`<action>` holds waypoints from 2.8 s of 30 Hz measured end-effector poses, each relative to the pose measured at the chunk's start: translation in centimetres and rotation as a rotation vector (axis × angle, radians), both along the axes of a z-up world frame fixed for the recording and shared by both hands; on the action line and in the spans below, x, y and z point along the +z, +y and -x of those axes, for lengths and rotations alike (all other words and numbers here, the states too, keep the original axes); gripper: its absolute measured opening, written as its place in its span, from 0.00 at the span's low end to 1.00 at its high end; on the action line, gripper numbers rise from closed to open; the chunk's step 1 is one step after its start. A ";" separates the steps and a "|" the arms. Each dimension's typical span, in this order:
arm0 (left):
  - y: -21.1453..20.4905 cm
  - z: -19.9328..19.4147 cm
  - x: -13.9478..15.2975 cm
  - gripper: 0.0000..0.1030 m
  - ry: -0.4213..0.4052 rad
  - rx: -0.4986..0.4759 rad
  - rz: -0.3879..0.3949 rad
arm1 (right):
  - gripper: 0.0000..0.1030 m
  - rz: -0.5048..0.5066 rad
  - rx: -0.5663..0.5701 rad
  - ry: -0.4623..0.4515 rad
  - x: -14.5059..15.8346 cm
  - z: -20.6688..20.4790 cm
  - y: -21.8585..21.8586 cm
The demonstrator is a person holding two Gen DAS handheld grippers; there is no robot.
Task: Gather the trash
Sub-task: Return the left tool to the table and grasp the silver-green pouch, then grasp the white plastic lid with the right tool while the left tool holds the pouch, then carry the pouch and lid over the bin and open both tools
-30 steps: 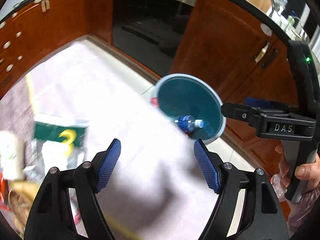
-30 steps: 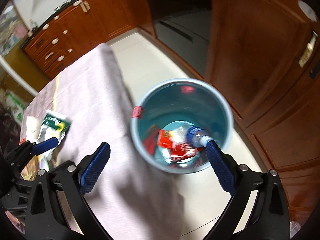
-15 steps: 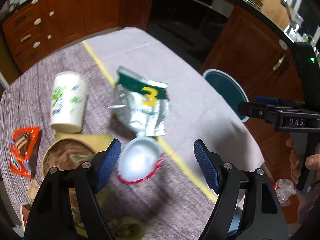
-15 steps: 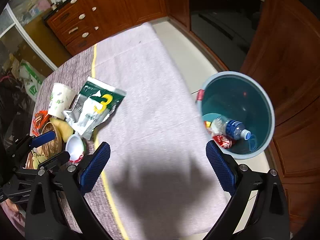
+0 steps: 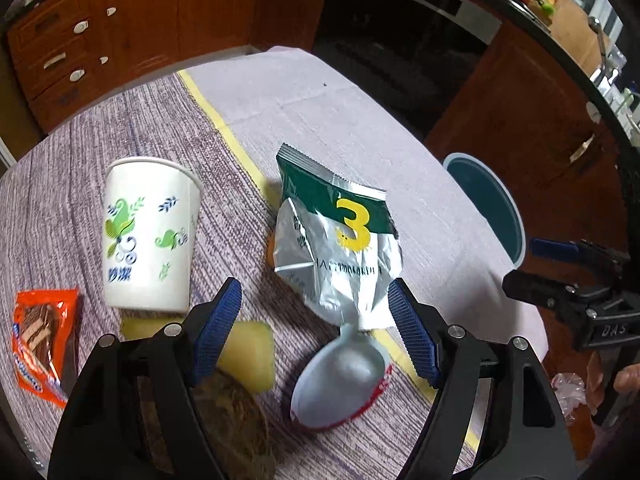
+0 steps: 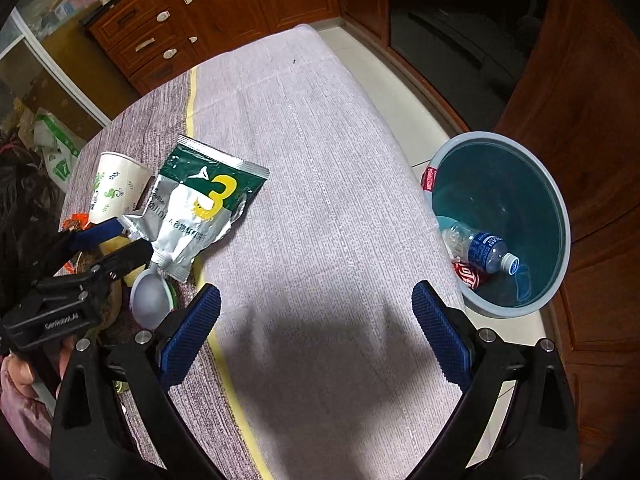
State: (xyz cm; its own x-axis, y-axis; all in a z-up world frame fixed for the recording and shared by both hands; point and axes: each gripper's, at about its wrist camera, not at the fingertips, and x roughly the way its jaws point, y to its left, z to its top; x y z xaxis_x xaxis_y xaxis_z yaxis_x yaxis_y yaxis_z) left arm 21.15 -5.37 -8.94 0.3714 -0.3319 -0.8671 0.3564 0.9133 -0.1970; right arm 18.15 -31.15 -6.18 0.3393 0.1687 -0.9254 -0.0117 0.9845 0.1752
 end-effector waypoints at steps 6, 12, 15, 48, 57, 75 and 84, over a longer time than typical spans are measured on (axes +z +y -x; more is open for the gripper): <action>-1.2 -1.7 -1.6 0.74 0.024 -0.017 -0.017 | 0.90 -0.003 -0.010 0.034 -1.7 -0.8 -0.5; -1.7 -1.7 -2.1 0.33 0.017 -0.016 -0.034 | 0.90 -0.003 0.016 0.051 -2.5 -0.9 0.0; -1.3 -1.0 -1.4 0.17 -0.009 -0.018 -0.015 | 0.90 -0.003 0.033 0.052 -2.7 -0.8 0.6; 7.4 4.7 6.4 0.16 -0.172 0.112 0.064 | 0.05 -0.015 0.294 0.030 -3.5 0.9 12.5; 3.2 5.6 7.7 0.16 -0.190 0.042 0.046 | 0.05 -0.017 0.194 -0.029 -0.9 1.8 7.3; -9.8 6.0 8.4 0.16 -0.175 -0.159 -0.013 | 0.05 -0.069 -0.129 -0.186 3.9 3.3 -11.0; -19.8 4.5 5.9 0.16 -0.133 -0.288 -0.086 | 0.05 -0.101 -0.282 -0.195 1.7 3.9 -19.3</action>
State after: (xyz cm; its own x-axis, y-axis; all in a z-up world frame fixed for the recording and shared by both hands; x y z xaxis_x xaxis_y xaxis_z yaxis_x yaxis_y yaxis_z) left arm 16.61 -25.17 -3.02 0.3849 -0.3674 -0.8467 0.6200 0.7824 -0.0577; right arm 14.29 -50.45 -4.52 0.5541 0.1308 -0.8221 0.2155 0.9314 0.2935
